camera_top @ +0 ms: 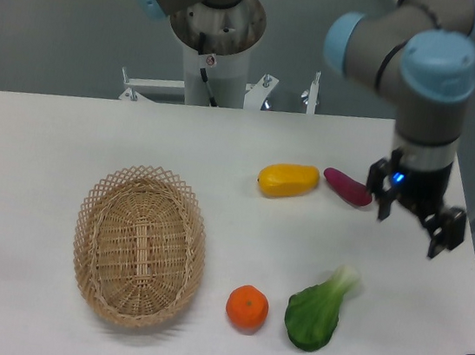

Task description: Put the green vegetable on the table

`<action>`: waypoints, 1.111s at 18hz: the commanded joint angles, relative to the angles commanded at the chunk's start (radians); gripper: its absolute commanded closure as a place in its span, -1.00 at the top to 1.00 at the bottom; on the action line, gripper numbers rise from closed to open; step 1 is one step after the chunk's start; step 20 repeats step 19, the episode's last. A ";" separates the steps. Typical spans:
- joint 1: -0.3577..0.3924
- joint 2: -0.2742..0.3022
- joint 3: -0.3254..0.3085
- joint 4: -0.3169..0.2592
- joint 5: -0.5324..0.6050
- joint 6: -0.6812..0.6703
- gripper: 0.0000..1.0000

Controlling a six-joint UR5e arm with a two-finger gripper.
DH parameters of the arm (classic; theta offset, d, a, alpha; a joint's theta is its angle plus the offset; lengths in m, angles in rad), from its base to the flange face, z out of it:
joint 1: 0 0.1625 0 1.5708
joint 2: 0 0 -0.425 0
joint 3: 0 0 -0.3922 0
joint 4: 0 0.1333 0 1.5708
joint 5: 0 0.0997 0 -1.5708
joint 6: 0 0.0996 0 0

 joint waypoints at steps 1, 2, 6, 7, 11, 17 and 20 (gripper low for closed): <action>0.023 0.014 -0.002 -0.022 -0.005 0.051 1.00; 0.038 0.023 -0.002 -0.038 -0.011 0.091 1.00; 0.071 0.038 -0.005 -0.051 -0.057 0.111 1.00; 0.071 0.038 -0.005 -0.051 -0.060 0.103 1.00; 0.069 0.038 -0.011 -0.051 -0.060 0.097 1.00; 0.068 0.040 -0.014 -0.048 -0.066 0.096 1.00; 0.063 0.040 -0.014 -0.046 -0.066 0.094 1.00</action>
